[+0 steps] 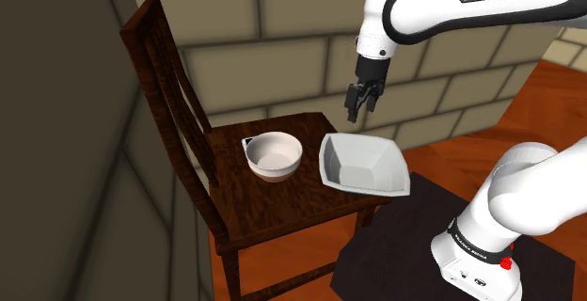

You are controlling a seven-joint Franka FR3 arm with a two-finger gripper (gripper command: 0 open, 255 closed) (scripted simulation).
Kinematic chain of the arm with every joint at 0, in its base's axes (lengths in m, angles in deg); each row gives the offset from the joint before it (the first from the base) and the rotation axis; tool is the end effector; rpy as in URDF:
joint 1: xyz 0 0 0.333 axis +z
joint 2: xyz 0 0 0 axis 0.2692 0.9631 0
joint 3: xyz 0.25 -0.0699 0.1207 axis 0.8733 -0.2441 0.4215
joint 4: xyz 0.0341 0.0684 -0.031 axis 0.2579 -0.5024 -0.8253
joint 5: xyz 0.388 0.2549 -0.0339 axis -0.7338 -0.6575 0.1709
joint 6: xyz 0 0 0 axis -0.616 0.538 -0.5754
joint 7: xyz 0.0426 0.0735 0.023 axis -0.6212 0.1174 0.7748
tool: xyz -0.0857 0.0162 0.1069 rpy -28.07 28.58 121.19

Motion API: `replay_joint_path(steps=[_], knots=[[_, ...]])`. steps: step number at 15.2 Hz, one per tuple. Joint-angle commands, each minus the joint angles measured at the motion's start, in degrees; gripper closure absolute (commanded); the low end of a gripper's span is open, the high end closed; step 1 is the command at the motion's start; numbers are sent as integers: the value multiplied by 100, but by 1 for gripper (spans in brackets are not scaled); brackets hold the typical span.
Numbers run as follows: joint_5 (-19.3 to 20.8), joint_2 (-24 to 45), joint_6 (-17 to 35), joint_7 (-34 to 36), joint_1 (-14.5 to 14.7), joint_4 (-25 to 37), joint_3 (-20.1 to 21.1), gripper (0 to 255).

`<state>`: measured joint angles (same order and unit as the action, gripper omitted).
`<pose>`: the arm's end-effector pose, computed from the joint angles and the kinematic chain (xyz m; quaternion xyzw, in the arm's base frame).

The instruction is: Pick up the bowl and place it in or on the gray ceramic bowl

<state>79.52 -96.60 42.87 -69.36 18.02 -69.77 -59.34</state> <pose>0.4615 0.0846 0.4460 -0.9990 -0.0134 0.0222 0.0365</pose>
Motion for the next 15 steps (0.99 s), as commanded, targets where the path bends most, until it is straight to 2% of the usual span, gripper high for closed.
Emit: replay_joint_path(steps=[1, 9, 14, 15], knots=[[-91, 421, 286, 94, 55, 178, 115, 0], [-270, 1946, 1160, 479, 254, 1005, 532, 0], [-223, 2943, 1538, 747, 381, 1740, 746, 0], [-220, 2972, 1547, 755, 387, 1764, 750, 0]])
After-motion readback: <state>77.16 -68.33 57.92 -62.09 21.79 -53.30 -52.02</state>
